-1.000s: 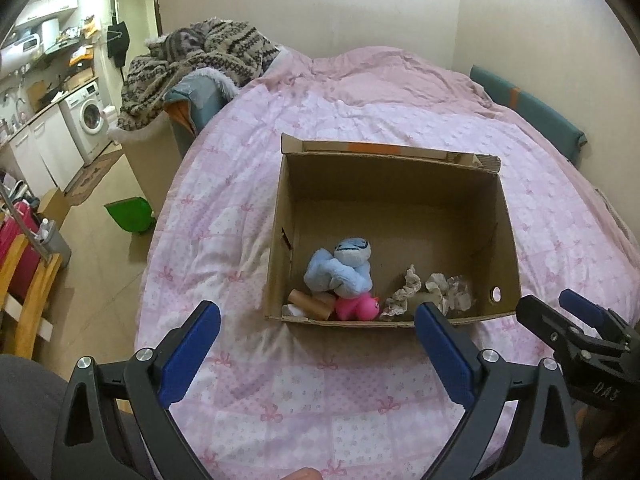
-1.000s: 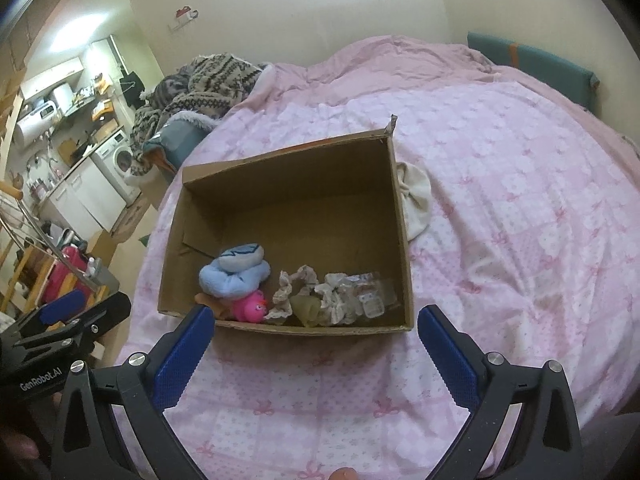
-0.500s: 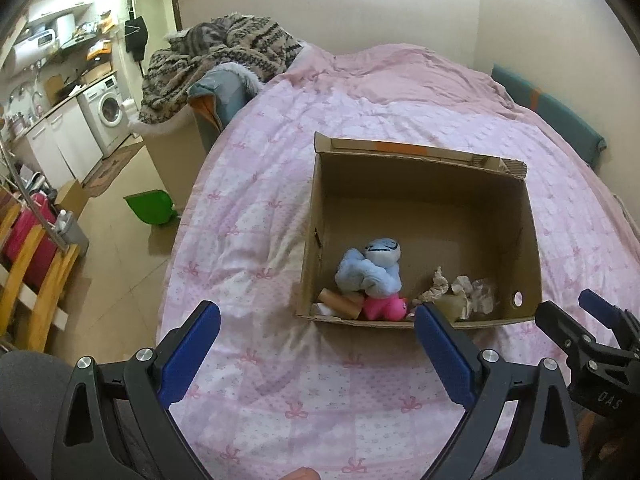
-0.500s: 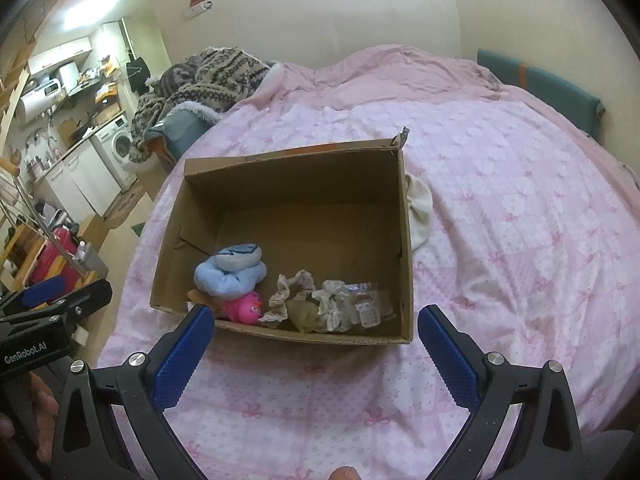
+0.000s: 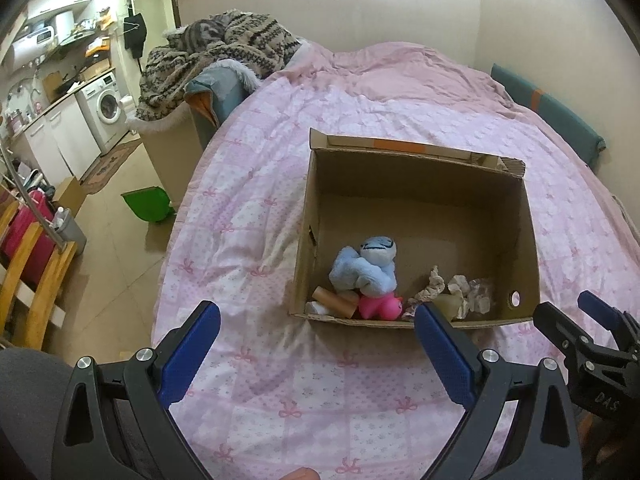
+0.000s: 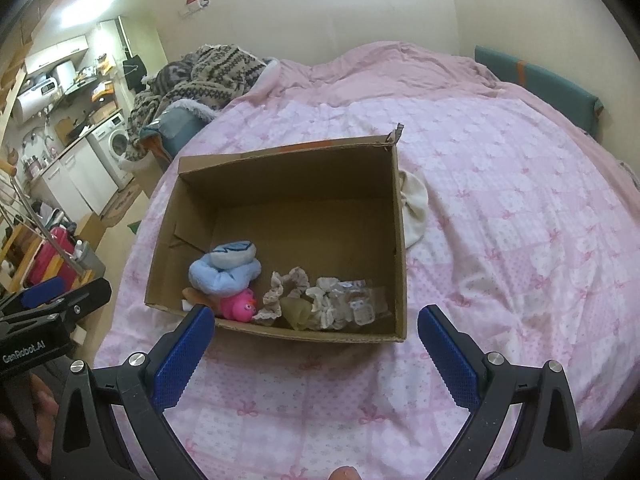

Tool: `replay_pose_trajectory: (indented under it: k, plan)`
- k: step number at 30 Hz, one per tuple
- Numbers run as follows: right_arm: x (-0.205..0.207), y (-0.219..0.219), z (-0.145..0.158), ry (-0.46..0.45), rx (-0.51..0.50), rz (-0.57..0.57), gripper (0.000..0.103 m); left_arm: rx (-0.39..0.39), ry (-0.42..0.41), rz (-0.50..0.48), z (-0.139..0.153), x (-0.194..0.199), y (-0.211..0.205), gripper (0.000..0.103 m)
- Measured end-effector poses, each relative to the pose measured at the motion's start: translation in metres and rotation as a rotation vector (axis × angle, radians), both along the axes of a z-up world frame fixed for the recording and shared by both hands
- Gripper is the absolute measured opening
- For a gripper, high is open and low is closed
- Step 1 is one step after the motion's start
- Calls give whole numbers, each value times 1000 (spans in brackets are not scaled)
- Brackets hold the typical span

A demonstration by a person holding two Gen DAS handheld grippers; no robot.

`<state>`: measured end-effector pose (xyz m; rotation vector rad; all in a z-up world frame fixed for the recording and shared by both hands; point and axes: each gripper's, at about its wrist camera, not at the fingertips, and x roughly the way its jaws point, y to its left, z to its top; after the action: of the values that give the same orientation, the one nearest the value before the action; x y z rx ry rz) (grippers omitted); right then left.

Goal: Organize soft objects

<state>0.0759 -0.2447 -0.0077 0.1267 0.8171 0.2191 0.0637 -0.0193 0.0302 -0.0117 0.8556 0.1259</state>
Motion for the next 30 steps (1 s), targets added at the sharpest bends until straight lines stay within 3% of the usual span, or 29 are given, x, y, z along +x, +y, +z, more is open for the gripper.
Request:
replay_pose_trajectory:
  k: [30]
  plan:
    - [1,-1,-5,15,-1,-22,103,-55,-22,8,-2,-3,7,97]
